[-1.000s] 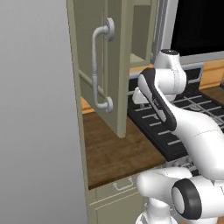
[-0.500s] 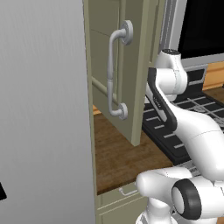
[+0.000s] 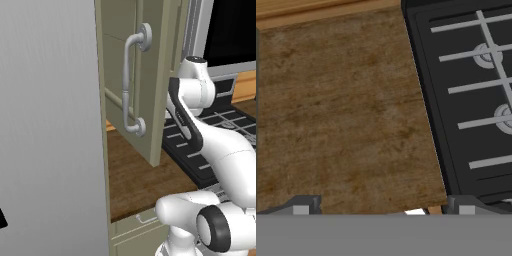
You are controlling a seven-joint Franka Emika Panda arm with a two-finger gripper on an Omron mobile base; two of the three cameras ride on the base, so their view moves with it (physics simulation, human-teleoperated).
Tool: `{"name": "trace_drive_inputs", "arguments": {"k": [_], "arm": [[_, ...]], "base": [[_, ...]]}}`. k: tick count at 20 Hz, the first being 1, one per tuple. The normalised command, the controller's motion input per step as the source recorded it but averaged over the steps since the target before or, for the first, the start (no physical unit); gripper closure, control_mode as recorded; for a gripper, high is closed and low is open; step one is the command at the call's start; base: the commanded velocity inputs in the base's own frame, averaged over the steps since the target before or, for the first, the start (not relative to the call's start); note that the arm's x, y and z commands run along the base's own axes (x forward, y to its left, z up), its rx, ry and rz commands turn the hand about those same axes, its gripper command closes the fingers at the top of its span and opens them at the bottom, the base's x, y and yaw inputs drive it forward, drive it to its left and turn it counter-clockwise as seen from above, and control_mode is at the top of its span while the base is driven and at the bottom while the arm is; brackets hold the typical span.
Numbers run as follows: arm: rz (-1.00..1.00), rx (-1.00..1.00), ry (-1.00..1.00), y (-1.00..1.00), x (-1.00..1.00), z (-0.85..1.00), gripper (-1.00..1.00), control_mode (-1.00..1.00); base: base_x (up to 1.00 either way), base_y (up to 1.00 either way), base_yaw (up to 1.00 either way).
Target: Gather all objects into one cabinet and sort the glasses and bowls to opposite sides.
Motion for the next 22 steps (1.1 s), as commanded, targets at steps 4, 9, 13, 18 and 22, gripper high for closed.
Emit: {"name": "trace_drive_inputs", "arguments": {"k": [4, 9, 13, 18, 22], "arm": [[0.0, 0.04, 0.0, 0.0, -0.8, 0.01, -1.0, -1.0], [0.0, 0.07, -0.01, 0.0, -1.0, 0.16, -1.0, -1.0], [0.01, 0.01, -0.04, 0.0, -0.88, 0.39, -1.0, -1.0], [0.09, 0.0, -0.13, 0.01, -0.25, 0.6, -1.0, -1.0], [0.22, 0.0, -0.08, 0.12, 0.09, 0.47, -1.0, -1.0]], "base": [[0.0, 0.0, 0.0], [0.0, 0.0, 0.0], [0.0, 0.0, 0.0], [0.0, 0.0, 0.0], [0.0, 0.0, 0.0]]}}
